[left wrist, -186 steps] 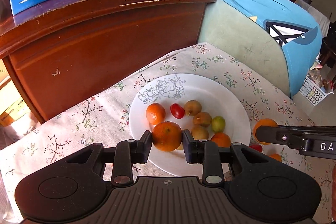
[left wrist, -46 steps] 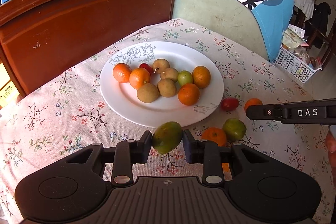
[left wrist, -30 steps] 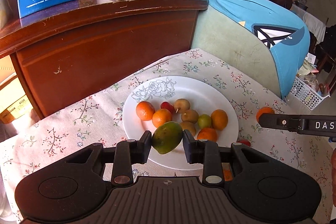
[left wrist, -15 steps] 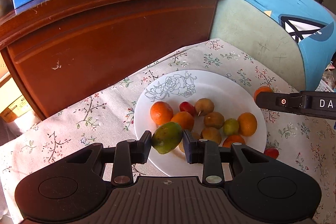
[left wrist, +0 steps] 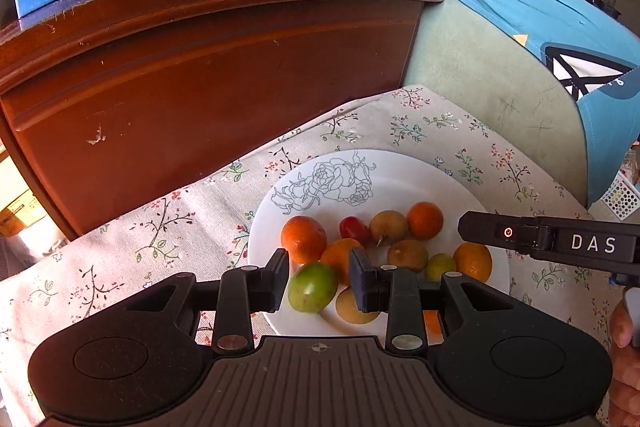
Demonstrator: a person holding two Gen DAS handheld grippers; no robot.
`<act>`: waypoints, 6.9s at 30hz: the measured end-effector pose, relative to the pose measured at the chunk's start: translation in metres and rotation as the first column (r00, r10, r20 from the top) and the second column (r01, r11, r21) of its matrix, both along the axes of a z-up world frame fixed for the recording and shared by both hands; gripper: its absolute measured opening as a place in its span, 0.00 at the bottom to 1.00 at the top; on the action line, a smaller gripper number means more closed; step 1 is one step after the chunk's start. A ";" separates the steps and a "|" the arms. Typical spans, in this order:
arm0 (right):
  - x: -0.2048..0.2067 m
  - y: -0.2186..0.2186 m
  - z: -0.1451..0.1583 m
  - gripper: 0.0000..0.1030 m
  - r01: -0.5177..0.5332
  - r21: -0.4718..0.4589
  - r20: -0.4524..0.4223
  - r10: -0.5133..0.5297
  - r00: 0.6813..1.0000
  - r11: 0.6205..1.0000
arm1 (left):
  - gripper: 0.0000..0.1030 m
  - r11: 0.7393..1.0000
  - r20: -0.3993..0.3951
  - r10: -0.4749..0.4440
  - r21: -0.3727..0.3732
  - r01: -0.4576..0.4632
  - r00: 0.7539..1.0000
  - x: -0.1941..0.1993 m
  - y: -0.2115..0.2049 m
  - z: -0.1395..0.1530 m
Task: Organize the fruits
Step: 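Carry the lime and tangerine onto the plate and open both tools, then withdraw both open tools back to the loose fruit beside the plate, then grasp a tangerine with the left tool while the right grasps a lime, then place the tangerine and lime on the plate and open both tools, then withdraw both tools toward the last tangerine and red cherry tomato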
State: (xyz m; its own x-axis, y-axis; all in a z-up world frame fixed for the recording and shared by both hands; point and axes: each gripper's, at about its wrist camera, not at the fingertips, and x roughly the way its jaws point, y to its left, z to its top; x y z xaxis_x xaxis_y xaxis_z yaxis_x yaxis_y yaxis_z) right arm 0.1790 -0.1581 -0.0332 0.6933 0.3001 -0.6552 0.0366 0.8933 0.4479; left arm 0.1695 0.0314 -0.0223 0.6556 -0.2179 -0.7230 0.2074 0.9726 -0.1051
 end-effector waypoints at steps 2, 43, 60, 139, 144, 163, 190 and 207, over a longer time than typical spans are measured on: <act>-0.001 -0.002 0.002 0.31 0.008 0.003 0.001 -0.008 1.000 1.000 | 0.31 1.000 0.009 0.002 -0.010 -0.002 1.000 0.000 0.000 0.005; -0.113 -0.019 0.039 0.37 0.051 -0.009 -0.024 -0.051 0.998 0.999 | 0.32 0.996 -0.019 -0.061 -0.071 0.059 0.998 -0.100 0.004 0.021; -0.110 -0.002 0.001 0.37 -0.081 -0.041 -0.107 0.077 0.991 0.996 | 0.32 0.982 -0.079 -0.185 -0.041 0.182 0.980 -0.129 -0.016 -0.007; -0.077 -0.028 0.029 0.29 -0.032 -0.017 0.007 0.032 0.999 0.999 | 0.29 0.990 0.068 -0.077 -0.113 0.084 0.995 -0.063 -0.022 0.031; -0.059 -0.025 0.032 0.29 -0.036 -0.009 0.026 0.036 0.999 0.999 | 0.29 0.990 0.087 -0.086 -0.106 0.095 0.993 -0.037 -0.020 0.036; 0.006 0.001 0.006 0.29 -0.060 -0.018 0.014 0.060 0.998 0.998 | 0.29 0.993 0.029 -0.020 -0.114 0.023 0.999 0.045 -0.002 -0.005; -0.002 -0.009 0.005 0.39 0.010 -0.014 -0.020 -0.011 1.000 1.000 | 0.34 0.994 0.077 -0.086 0.071 0.081 0.993 0.021 -0.034 0.012; -0.046 -0.016 0.037 0.44 0.030 -0.017 0.012 -0.030 0.999 0.999 | 0.35 0.994 0.073 -0.073 0.087 0.067 0.995 -0.032 -0.033 0.036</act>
State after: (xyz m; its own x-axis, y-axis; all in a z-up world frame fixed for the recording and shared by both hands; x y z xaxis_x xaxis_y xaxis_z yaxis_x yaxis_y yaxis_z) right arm 0.1334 -0.1740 0.0035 0.7092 0.2680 -0.6521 0.0583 0.8995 0.4331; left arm 0.1370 -0.0013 0.0139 0.6945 -0.2057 -0.6895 0.2794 0.9602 -0.0050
